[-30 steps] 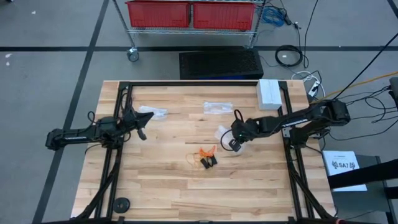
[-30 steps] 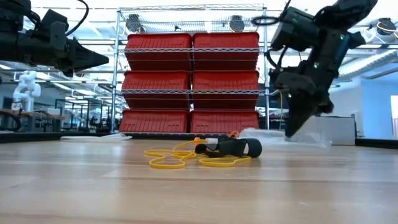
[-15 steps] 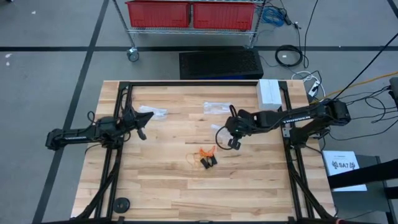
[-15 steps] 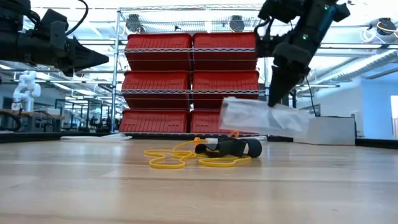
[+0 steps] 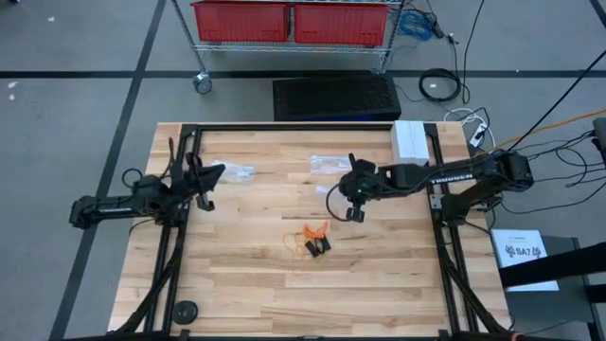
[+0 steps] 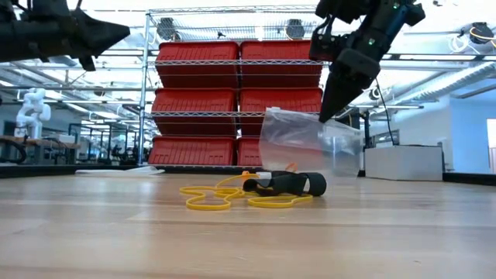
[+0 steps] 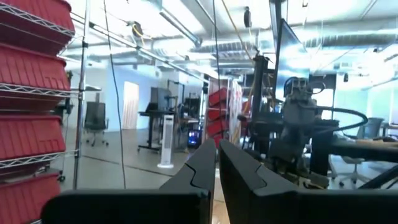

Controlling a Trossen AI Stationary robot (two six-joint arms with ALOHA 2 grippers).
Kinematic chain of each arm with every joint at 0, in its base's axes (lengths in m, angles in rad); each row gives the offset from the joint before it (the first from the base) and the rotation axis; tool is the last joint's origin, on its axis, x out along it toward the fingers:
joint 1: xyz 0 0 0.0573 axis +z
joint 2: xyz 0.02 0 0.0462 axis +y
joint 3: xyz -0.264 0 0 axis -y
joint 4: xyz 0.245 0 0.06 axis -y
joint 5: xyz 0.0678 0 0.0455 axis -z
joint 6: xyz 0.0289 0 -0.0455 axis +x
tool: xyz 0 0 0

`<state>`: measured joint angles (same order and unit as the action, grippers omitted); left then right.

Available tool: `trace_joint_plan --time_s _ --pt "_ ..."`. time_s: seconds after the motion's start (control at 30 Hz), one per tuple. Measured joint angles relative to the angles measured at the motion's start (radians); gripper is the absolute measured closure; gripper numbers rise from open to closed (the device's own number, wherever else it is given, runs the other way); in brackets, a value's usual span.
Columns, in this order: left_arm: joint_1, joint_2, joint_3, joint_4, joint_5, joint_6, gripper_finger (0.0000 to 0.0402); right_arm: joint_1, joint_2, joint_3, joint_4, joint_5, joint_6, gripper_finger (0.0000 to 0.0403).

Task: Sort rubber bands
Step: Open the bottom right transparent zip bag

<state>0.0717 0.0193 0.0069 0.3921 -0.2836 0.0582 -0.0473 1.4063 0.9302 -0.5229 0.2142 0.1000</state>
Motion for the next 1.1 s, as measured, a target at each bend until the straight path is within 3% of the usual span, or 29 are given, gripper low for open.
trace_joint_plan --time_s 0.37,0.5,0.63,0.83,0.97,1.1 --pt "0.002 0.002 0.000 -0.005 0.001 -0.025 0.0375 -0.021 0.000 0.000 0.020 -0.004 -0.040 0.0390" --pt "0.003 0.049 0.000 -0.126 0.049 -0.116 0.0374 -0.021 0.000 0.000 0.055 -0.006 -0.047 0.0390" --pt "0.003 0.154 0.000 -0.127 0.104 -0.179 0.0358 -0.021 0.000 0.000 0.111 -0.017 -0.076 0.0390" --pt "0.006 0.353 0.009 0.003 0.138 -0.224 0.0292 -0.024 0.000 0.000 0.215 -0.068 -0.087 0.0390" --pt "0.023 0.495 0.070 0.005 0.183 -0.301 0.0250 -0.024 0.000 0.000 0.259 -0.064 -0.114 0.0390" --pt "0.045 0.656 0.151 0.059 0.256 -0.333 0.0234 -0.024 0.000 0.000 0.347 -0.064 -0.159 0.0390"
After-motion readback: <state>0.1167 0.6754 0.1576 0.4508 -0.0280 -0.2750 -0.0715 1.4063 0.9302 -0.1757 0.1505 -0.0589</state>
